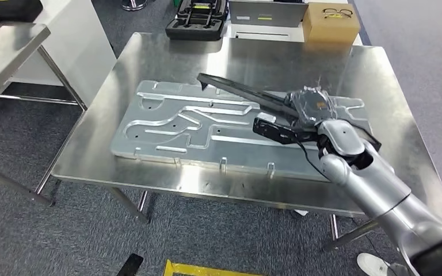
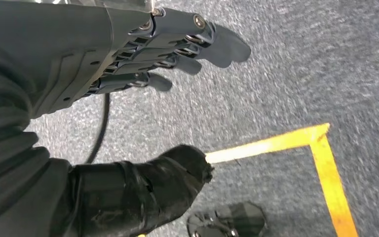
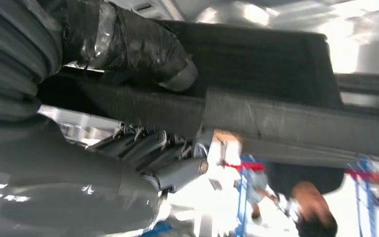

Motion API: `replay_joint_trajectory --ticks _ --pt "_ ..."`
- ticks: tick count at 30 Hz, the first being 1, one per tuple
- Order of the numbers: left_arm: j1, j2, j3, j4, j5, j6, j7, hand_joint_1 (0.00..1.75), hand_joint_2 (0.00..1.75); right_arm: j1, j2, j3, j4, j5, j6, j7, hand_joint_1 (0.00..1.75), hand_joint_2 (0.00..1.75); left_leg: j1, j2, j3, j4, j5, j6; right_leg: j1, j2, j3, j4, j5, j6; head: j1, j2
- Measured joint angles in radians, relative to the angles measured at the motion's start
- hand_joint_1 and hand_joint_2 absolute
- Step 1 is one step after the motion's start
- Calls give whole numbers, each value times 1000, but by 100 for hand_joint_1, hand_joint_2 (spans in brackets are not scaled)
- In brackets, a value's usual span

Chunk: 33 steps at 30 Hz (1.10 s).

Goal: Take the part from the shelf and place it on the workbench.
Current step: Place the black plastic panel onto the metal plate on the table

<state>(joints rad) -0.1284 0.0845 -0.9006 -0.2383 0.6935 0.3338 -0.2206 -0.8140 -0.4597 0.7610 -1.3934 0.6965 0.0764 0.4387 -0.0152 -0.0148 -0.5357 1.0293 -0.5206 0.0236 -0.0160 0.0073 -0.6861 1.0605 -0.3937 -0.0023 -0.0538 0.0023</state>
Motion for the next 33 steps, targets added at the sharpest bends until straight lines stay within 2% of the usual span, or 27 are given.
replay_joint_trajectory --ticks 1,3,5,6,7,8,10,11,12,14,16,17,18,20,21,22,23,24,25,27,28,31,33 --pt "1 0 0 0 8 -4 -9 0 175 1 -1 1 0 4 2 0 175 175 1 1 -3 9 -3 -5 -1 1 5 -5 -2 -5 0 0" --pt "0 -1 2 0 18 -19 -26 0 175 1 -1 2 0 10 3 1 87 87 6 4 -39 74 -25 -15 -4 1 19 -14 -6 -13 -3 0" --pt "-1 -1 6 0 25 -42 -35 0 175 1 -1 2 2 16 7 0 0 0 11 6 -117 198 -67 -24 -2 1 27 -18 -12 -18 -5 0" --pt "0 -1 8 0 27 -53 -36 0 175 2 -1 2 4 20 9 0 0 0 13 6 -155 246 -81 -27 -1 2 30 -18 -16 -19 -5 0" --pt "1 -1 9 0 29 -65 -38 0 131 4 -1 2 7 22 11 0 0 0 14 7 -182 269 -79 -27 0 4 35 -18 -20 -20 -6 0" --pt "2 -1 9 0 29 -74 -40 0 87 7 -1 2 10 23 12 0 0 0 14 7 -190 253 -56 -25 1 6 41 -18 -25 -20 -6 0" --pt "2 -1 11 0 30 -81 -46 0 0 12 -2 2 15 24 11 -1 0 0 12 7 -156 130 37 -14 3 8 57 -19 -34 -19 -5 0" --pt "1 0 12 0 31 -77 -48 0 0 13 -3 2 17 24 10 -1 0 0 8 7 -134 66 68 -7 4 9 64 -20 -38 -17 -5 0" --pt "0 0 14 0 31 -69 -49 0 0 13 -3 2 18 23 10 -1 0 0 4 6 -114 18 85 1 4 9 68 -21 -42 -14 -5 0" --pt "-1 2 17 0 30 -50 -46 0 0 16 -5 2 20 22 9 -2 0 0 -2 5 -99 -11 86 10 4 10 72 -24 -45 -6 -5 0" --pt "-1 3 18 0 29 -40 -43 0 0 19 -7 2 22 22 8 -1 0 0 -1 6 -87 -28 101 18 3 9 75 -25 -50 6 -6 0" --pt "-1 3 18 0 29 -38 -42 0 0 19 -8 2 22 22 7 -1 0 0 1 7 -79 -39 106 21 3 7 70 -11 -62 10 -6 0" --pt "-2 2 18 0 29 -37 -42 0 0 18 -9 2 23 22 6 -1 0 0 3 8 -72 -49 110 24 4 5 57 23 -83 12 -5 0" --pt "-3 2 19 0 29 -37 -42 0 0 21 -13 2 24 22 6 -1 0 0 4 9 -67 -55 111 30 4 2 -2 145 -142 16 -4 0" --pt "-3 2 19 0 29 -37 -42 0 0 24 -13 2 25 22 6 -1 0 0 4 9 -67 -53 110 32 4 2 -32 202 -162 18 -3 0" --pt "-2 2 19 0 29 -36 -41 0 0 28 -14 2 26 22 5 -1 0 0 4 9 -67 -51 108 32 4 2 -51 235 -167 20 -3 0" --pt "-2 2 19 0 28 -31 -41 0 0 30 -14 2 27 22 5 -1 0 0 4 9 -67 -48 105 32 3 2 -52 231 -152 21 -3 0" --pt "-1 1 19 0 26 -22 -40 0 0 31 -14 2 28 22 5 -1 0 0 5 9 -67 -42 100 30 2 1 -33 187 -121 23 -3 0" --pt "-1 1 19 0 22 -10 -36 0 0 31 -14 2 28 22 5 -1 0 0 5 8 -67 -34 94 27 1 1 -3 120 -86 23 -3 0" --pt "-2 -1 19 0 11 19 -24 0 0 30 -14 2 28 22 4 -1 0 0 3 7 -73 -14 81 18 1 1 49 13 -47 20 -3 0" --pt "-3 -1 19 0 8 33 -16 0 0 31 -14 2 28 22 4 -1 0 0 2 6 -77 -7 77 14 2 2 58 -6 -46 17 -3 0" --pt "-1 -1 19 0 7 72 0 0 0 33 -15 2 27 21 -1 1 0 0 1 6 -83 1 72 4 4 4 60 -11 -46 3 -3 0" --pt "0 -3 19 0 6 83 2 0 0 32 -15 2 24 20 -4 2 0 0 4 7 -102 44 43 -7 1 4 64 -16 -43 -6 -5 0"
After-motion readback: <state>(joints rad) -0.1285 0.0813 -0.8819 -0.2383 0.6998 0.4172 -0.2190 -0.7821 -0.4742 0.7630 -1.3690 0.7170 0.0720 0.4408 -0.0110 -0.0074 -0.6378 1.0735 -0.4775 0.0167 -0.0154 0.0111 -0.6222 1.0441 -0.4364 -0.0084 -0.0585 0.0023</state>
